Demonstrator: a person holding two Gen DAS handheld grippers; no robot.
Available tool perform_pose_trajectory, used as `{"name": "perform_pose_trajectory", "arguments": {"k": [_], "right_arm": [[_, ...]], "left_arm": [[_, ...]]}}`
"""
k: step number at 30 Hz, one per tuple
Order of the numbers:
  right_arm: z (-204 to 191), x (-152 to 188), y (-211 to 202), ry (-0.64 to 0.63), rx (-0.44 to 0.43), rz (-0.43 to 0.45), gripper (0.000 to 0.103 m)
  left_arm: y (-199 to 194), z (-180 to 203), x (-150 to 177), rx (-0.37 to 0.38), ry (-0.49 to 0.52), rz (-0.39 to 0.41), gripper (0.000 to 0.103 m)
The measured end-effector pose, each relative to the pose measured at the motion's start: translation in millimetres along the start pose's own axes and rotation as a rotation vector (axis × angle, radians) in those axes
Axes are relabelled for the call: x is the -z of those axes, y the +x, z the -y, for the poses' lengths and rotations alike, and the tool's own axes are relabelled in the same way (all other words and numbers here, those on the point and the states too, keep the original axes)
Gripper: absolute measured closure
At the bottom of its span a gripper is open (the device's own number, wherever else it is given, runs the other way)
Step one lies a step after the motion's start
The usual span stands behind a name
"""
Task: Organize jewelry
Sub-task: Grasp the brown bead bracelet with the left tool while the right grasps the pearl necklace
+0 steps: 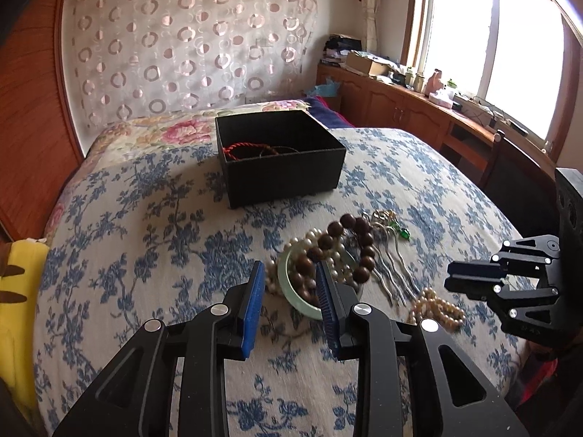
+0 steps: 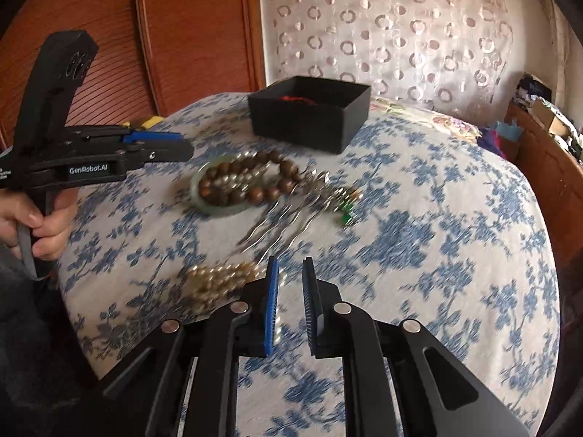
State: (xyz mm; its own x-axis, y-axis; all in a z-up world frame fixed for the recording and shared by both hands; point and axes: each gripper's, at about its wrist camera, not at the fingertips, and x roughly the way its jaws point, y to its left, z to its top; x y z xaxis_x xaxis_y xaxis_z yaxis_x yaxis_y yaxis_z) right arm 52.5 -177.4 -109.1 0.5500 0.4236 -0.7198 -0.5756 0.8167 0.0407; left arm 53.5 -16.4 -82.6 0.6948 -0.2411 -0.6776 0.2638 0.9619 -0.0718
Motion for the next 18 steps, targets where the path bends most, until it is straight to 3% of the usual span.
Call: {"name": "perform_pose_trajectory", "arguments": {"k": [9,14,18], "right_arm": [[-12.7,7.0,10.9,-0.05,0.025,-0.073,0.088],[-14.8,7.7,11.0,-0.064,0.042,-0.063,0.088],[-15.3,6.5,10.6,-0.08,0.049,-0.066,0.097]], "left_arm": [[-1.0,7.7,3.6,0.011,0.009,-0.005,0.074],[-1.2,10.4,4.6,0.016,0.015,-0.004,0.069],[2.5,12.5,3.4,0.017,0.023,-0.011,0.069]]}}
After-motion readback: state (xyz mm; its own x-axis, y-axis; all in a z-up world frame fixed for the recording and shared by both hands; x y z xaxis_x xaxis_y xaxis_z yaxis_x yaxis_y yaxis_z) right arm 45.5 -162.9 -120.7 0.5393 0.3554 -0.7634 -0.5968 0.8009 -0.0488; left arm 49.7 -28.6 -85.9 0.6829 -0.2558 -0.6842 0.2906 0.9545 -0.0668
